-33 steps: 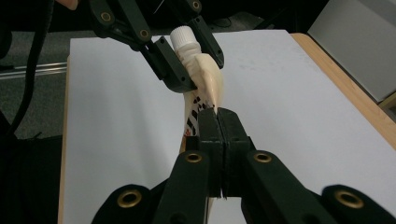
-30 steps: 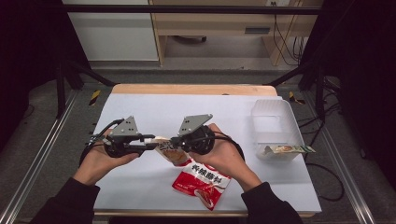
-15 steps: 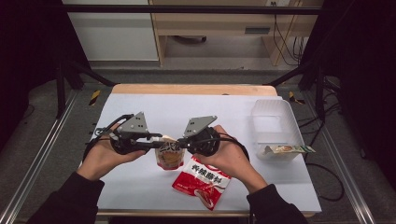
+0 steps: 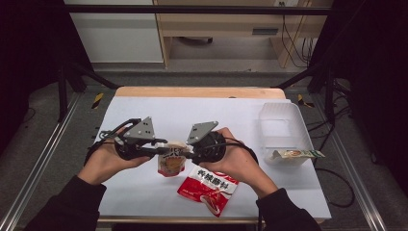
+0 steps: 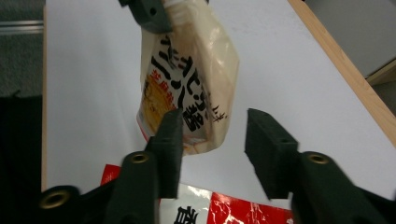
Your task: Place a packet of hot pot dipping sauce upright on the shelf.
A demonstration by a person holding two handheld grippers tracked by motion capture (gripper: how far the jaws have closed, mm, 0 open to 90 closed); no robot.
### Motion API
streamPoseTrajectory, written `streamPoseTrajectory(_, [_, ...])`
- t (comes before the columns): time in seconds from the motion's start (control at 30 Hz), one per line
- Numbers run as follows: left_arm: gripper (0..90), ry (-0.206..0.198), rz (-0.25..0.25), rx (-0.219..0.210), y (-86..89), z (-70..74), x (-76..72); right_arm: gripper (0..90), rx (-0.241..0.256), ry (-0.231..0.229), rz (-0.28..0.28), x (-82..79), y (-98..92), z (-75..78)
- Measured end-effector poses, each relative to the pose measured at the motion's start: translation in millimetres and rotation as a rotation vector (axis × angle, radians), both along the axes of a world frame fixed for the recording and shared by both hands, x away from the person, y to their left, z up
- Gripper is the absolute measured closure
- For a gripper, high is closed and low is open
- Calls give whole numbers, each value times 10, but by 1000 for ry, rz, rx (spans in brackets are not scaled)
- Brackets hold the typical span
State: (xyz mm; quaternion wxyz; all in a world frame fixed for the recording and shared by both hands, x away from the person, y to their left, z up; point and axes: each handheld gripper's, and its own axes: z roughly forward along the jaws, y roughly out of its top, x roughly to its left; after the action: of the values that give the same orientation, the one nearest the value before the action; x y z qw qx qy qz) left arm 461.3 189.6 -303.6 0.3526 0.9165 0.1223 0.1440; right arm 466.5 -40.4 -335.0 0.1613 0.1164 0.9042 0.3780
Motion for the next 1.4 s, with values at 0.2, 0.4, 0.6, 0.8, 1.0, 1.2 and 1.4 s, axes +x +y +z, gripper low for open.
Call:
streamPoseTrajectory(0.2, [734,3,-10,9,10,-6,-7,384,-62,-46,31,-13,95,24])
streamPoseTrajectory(0.4, [734,5,-28,16,1,-12,-18,423,-101,-42,45,40,190,84])
streamPoseTrajectory(0.6, [733,11,-39,19,-25,-30,-20,524,-146,-4,72,68,261,105])
streamPoseTrajectory(0.8, [733,14,-42,10,-27,-33,-22,731,-197,20,86,64,314,97])
streamPoseTrajectory(1.0, [730,15,-34,1,-28,-64,-21,864,-219,51,79,63,339,92])
streamPoseTrajectory(1.2, [627,31,3,-74,49,-138,-8,884,-216,37,76,71,325,134])
streamPoseTrajectory(1.4, [353,10,59,-126,165,-200,-23,885,-235,-5,52,141,239,238])
